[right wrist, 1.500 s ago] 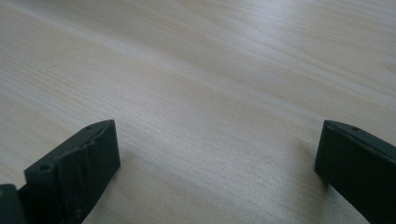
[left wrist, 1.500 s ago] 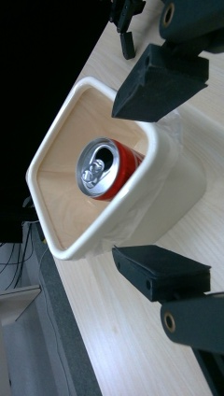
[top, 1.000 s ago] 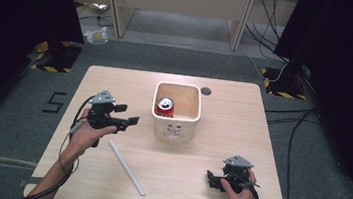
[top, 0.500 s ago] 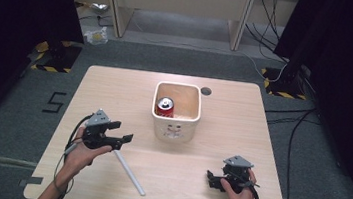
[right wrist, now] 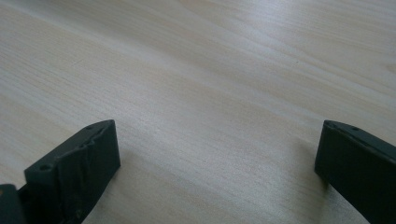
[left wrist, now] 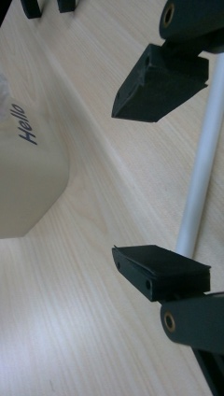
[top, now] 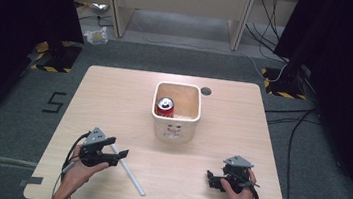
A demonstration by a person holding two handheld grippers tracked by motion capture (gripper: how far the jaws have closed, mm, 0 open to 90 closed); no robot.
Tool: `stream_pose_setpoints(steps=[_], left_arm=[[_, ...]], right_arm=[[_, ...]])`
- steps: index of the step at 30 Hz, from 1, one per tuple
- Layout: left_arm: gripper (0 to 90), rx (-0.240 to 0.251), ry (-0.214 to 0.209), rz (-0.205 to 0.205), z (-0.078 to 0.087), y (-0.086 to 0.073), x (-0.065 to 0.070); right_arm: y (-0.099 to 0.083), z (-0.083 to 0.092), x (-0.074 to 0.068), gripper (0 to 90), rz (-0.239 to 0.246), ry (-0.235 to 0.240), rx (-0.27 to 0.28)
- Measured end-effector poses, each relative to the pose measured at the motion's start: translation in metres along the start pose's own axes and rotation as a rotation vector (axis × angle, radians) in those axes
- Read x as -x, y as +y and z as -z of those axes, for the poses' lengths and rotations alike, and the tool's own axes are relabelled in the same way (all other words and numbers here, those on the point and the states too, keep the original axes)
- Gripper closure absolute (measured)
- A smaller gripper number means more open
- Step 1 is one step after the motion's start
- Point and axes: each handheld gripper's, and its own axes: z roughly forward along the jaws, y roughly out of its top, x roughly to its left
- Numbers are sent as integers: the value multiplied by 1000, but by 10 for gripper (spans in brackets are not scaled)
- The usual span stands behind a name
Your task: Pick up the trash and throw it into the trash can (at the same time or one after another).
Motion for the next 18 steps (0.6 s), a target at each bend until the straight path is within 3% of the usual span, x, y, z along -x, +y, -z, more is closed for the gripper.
stream_pose_setpoints(steps=[12, 18], left_arm=[[273, -75, 29, 31, -14, -23, -1], [279, -107, 45, 10, -20, -27, 1]], right_arm=[[0, 0, 0, 2, 0, 0, 0], [0, 0, 0, 2, -2, 0, -1]])
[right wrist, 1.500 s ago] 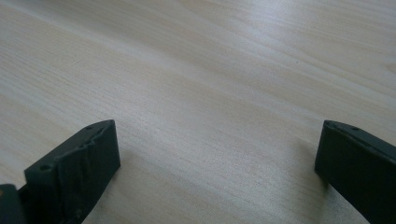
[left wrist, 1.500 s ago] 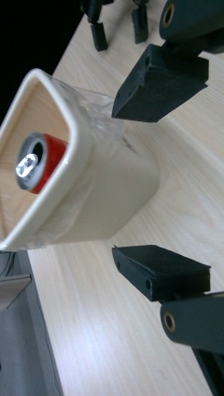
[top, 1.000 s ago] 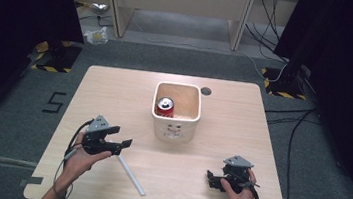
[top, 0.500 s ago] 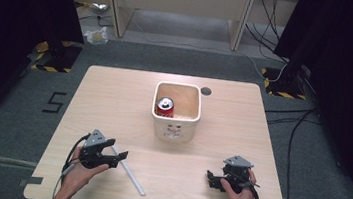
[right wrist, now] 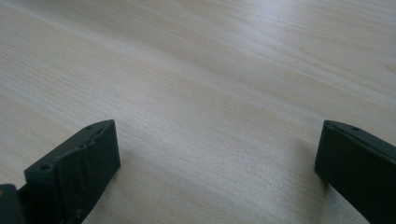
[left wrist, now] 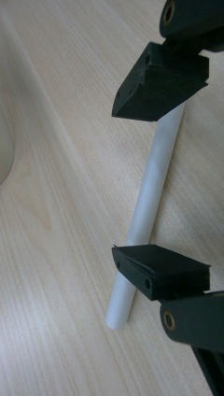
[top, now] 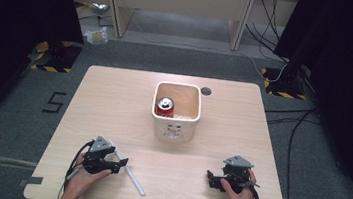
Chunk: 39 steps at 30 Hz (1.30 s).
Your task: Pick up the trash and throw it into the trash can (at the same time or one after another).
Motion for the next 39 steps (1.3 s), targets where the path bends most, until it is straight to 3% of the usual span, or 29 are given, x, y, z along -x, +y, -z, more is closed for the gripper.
stream_pose_setpoints(steps=[3, 6, 10, 17, 23, 27, 39], left_arm=[[298, -23, 20, -23, -4, 1, 0], [348, -38, 16, -22, -8, 0, -2], [401, -41, 47, -65, -7, -1, 0], [628, -53, 36, -86, -6, 3, -6], [738, -57, 29, -92, -9, 7, -14], [787, -60, 39, -90, -14, 13, -22], [799, -69, 77, -67, -29, 31, -46]], right_arm=[[0, 0, 0, 2, 2, 0, 1], [0, 0, 0, 2, 1, 0, 0], [0, 0, 0, 2, 2, 0, 1], [0, 0, 0, 2, 0, 0, 0], [0, 0, 0, 2, 2, 0, 1], [0, 0, 0, 2, 2, 0, 1], [0, 0, 0, 2, 3, 0, 2]])
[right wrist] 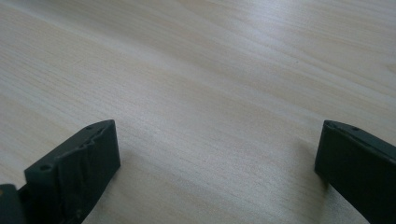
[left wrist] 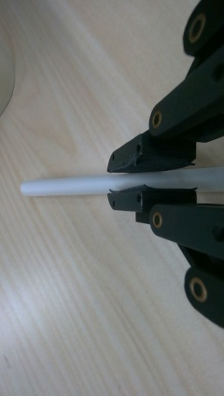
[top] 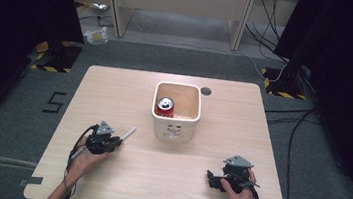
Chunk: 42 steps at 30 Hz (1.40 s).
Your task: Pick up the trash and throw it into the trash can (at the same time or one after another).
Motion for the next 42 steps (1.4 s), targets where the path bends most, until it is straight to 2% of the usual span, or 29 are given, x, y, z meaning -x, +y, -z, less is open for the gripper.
stream_pose_setpoints(steps=[9, 14, 20, 26, 29, 33, 36, 40, 42], left_arm=[[801, 12, 26, 15, -18, 17, -11], [790, 16, 23, 23, -24, 24, -14], [616, 12, 16, 38, -16, 22, -13], [574, 0, 3, 38, -3, 12, -12], [574, -27, -12, 24, 6, 1, -9], [574, -24, -17, 31, 10, -8, -8], [651, -28, -10, 8, 11, -9, -6], [764, -19, -19, 2, 9, -7, -5], [794, -12, -20, 1, 8, -6, -4]], right_arm=[[0, 0, 0, 2, -1, 0, 0], [0, 0, 0, 2, 0, 0, 0], [0, 0, 0, 2, -2, 0, -1], [0, 0, 0, 2, 0, 0, 0], [0, 0, 0, 2, -2, 0, -1], [0, 0, 0, 2, 0, 0, 0], [0, 0, 0, 2, -1, 0, -1], [0, 0, 0, 2, -1, 0, -1], [0, 0, 0, 2, -1, 0, 0]])
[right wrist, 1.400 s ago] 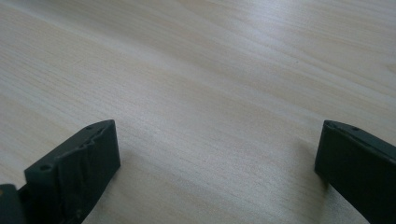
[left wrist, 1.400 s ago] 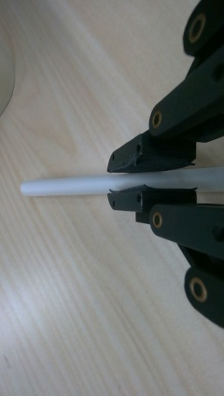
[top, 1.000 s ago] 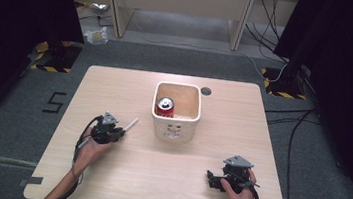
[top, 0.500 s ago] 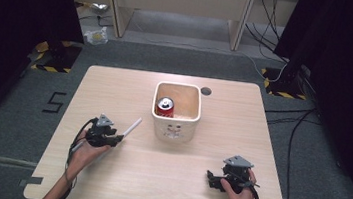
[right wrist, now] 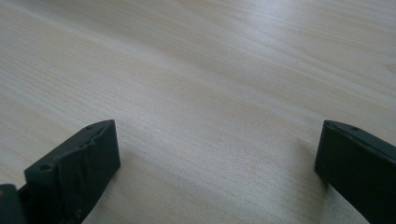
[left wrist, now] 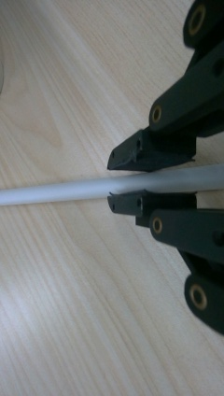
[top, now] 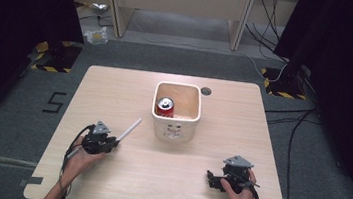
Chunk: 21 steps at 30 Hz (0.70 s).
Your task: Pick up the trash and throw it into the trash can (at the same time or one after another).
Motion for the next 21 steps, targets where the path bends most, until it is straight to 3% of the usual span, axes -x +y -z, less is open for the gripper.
stream_pose_setpoints(steps=[5, 11, 21], left_arm=[[801, 15, 2, 5, 0, 2, -3], [801, 71, 2, 25, 15, 12, -10], [801, 165, -15, 13, 50, 50, -19]], right_arm=[[0, 0, 0, 2, -1, 0, -1], [0, 0, 0, 2, -1, 0, -1], [0, 0, 0, 2, 0, 0, 0]])
